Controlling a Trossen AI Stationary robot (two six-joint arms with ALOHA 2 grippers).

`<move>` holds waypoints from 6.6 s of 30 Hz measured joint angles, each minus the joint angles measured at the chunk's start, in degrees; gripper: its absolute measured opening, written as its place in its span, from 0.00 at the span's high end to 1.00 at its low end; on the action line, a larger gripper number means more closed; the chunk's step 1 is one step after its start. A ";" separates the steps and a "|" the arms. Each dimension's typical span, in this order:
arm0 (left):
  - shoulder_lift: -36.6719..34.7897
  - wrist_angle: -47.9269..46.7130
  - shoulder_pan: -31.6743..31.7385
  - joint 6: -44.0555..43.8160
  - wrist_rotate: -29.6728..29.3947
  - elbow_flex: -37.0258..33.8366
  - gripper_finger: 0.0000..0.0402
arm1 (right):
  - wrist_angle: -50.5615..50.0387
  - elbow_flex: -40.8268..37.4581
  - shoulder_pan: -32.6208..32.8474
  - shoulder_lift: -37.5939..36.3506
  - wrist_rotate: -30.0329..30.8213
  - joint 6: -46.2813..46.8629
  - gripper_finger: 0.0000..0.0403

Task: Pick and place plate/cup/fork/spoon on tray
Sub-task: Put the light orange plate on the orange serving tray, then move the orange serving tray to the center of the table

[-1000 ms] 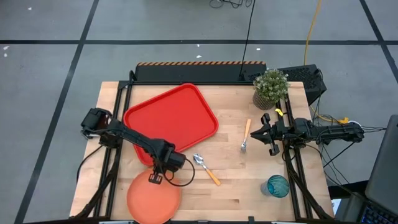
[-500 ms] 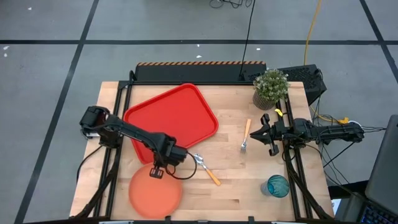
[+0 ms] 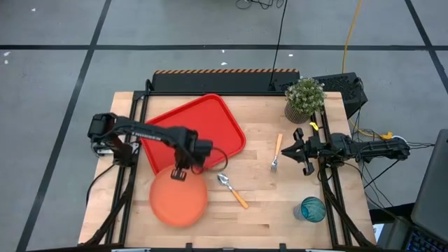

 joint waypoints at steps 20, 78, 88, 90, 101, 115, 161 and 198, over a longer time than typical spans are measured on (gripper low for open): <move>0.37 -5.78 30.48 14.48 -10.51 13.70 0.99 | 0.12 0.00 0.00 0.02 -0.22 -0.97 0.92; 1.83 3.18 40.53 15.47 -19.62 13.70 0.71 | -4.68 -0.01 0.00 0.00 -0.11 1.45 0.92; -11.80 -1.19 31.40 -18.33 -19.77 13.72 0.71 | -6.69 0.00 0.00 0.19 -0.01 3.89 0.92; -12.59 -4.67 28.05 -21.74 -22.05 13.53 0.71 | -7.50 0.00 -0.01 0.38 0.37 4.79 0.92; -14.92 -7.05 12.05 -23.66 -35.11 13.29 0.71 | -12.66 5.11 -0.02 5.88 12.21 4.14 0.90; -29.95 35.27 6.30 -13.52 -33.82 -3.35 0.71 | -16.31 29.17 -0.54 31.01 13.81 -2.54 0.78; -53.27 58.26 -0.90 -14.24 -51.87 -42.18 0.71 | -44.60 69.79 -25.09 96.08 -7.75 10.14 0.77; -53.22 53.52 -5.49 -16.99 -51.47 -42.18 0.71 | -41.06 69.75 -14.03 96.10 -0.36 -12.32 0.77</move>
